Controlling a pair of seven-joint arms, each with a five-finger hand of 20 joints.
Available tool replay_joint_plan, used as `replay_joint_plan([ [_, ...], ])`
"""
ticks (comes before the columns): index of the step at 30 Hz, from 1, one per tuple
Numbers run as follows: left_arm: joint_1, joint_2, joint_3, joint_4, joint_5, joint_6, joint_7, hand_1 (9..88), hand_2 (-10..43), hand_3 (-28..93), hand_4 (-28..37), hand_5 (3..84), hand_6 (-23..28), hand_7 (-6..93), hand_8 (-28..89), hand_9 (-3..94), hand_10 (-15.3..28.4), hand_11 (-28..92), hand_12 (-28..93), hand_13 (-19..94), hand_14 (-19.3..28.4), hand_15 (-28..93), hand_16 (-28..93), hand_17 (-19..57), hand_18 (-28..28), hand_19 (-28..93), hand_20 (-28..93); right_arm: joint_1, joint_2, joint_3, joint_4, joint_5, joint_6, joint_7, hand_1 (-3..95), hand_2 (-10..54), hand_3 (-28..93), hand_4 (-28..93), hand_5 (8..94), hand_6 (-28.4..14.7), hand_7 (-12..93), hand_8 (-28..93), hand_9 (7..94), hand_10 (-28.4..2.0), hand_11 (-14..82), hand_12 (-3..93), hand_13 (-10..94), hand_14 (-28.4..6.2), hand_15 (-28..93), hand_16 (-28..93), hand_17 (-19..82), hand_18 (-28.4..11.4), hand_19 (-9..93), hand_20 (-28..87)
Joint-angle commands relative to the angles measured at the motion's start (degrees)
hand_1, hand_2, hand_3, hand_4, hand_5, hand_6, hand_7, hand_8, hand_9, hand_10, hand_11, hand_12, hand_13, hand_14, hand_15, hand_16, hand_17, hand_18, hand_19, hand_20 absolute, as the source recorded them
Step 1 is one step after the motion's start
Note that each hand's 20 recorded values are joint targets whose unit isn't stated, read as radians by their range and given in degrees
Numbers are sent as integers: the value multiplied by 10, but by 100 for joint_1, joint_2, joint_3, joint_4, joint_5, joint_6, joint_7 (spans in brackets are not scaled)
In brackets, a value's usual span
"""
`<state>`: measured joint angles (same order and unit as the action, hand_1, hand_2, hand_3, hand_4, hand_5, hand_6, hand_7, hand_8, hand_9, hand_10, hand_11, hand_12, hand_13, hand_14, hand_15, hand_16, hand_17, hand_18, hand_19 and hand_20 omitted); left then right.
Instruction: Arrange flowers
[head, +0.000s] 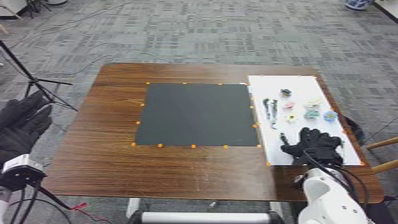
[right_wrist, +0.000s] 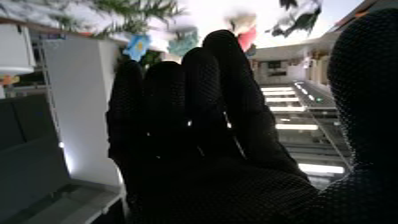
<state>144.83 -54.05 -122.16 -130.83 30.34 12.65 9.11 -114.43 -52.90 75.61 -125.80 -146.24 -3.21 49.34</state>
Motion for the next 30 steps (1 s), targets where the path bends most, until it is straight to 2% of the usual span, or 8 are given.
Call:
replay_joint_plan([
  [1, -22, 32, -2, 7, -27, 20, -65, 254, 134, 668, -282, 345, 64, 68, -56, 263, 99, 62, 137, 189, 104, 117, -10, -34, 87, 113, 107, -5, -67, -66, 131, 6, -78, -64, 358, -95, 692, -283, 531, -111, 429, -151, 472, -249, 590, 480, 370, -283, 768, 430, 161, -284, 682, 407],
  [5, -13, 32, 13, -2, -34, 44, -63, 255, 134, 668, -282, 345, 64, 69, -56, 264, 98, 64, 136, 190, 104, 119, -12, -34, 87, 115, 107, 62, -46, -282, 482, -414, 309, -203, 378, -95, 700, -283, 532, -106, 458, -158, 479, -243, 595, 478, 381, -277, 769, 428, 168, -284, 685, 413],
  [8, -30, 32, 27, -19, 164, 91, -140, 255, 135, 668, -282, 345, 65, 69, -56, 264, 98, 65, 136, 190, 105, 120, -13, -34, 87, 117, 108, 137, -25, -389, 590, -403, 420, -189, 389, -95, 725, -283, 535, -100, 481, -170, 490, -234, 602, 475, 395, -266, 771, 428, 176, -284, 692, 418],
  [16, -71, 36, 49, -27, -9, 110, -102, 261, 140, 669, -282, 347, 65, 71, -56, 264, 100, 69, 136, 191, 105, 123, -15, -35, 89, 122, 109, 86, -77, -365, 756, -344, 614, -486, 443, -95, 741, -283, 571, -70, 546, -123, 546, -205, 589, 454, 446, -235, 756, 427, 198, -284, 710, 411],
  [17, -59, 24, 38, -37, -9, 100, -105, 263, 142, 667, -282, 348, 66, 71, -56, 264, 100, 69, 136, 191, 105, 124, -15, -35, 90, 124, 109, 94, -75, -381, 760, -314, 600, -458, 482, -95, 699, -283, 574, -48, 554, 26, 566, -194, 576, 439, 469, -221, 744, 422, 202, -283, 716, 405],
  [19, -66, 22, 44, -38, -15, 104, -97, 264, 145, 667, -282, 348, 65, 73, -56, 264, 100, 69, 135, 192, 106, 126, -15, -36, 92, 128, 110, 67, -97, -341, 752, -267, 501, -513, 566, -95, 609, -283, 585, -15, 588, 118, 601, -171, 531, 463, 499, -204, 727, 420, 209, -279, 719, 404],
  [25, -19, 1, 27, -57, -58, 102, -76, 264, 145, 667, -281, 349, 66, 75, -57, 267, 103, 75, 136, 192, 107, 128, -16, -37, 93, 133, 109, 102, -153, -349, 798, -97, 551, -544, 604, -95, 642, -282, 660, 16, 586, 155, 731, -93, 329, 577, 570, -170, 683, 434, 232, -275, 726, 419],
  [30, -1, -7, 33, -59, -176, 121, 10, 263, 145, 670, -281, 350, 67, 75, -57, 268, 104, 76, 135, 192, 108, 130, -17, -36, 94, 135, 107, 121, -167, -258, 687, 342, 771, -539, 619, -95, 673, -282, 678, 37, 636, 146, 847, -65, 227, 578, 664, -96, 556, 544, 276, -274, 729, 432],
])
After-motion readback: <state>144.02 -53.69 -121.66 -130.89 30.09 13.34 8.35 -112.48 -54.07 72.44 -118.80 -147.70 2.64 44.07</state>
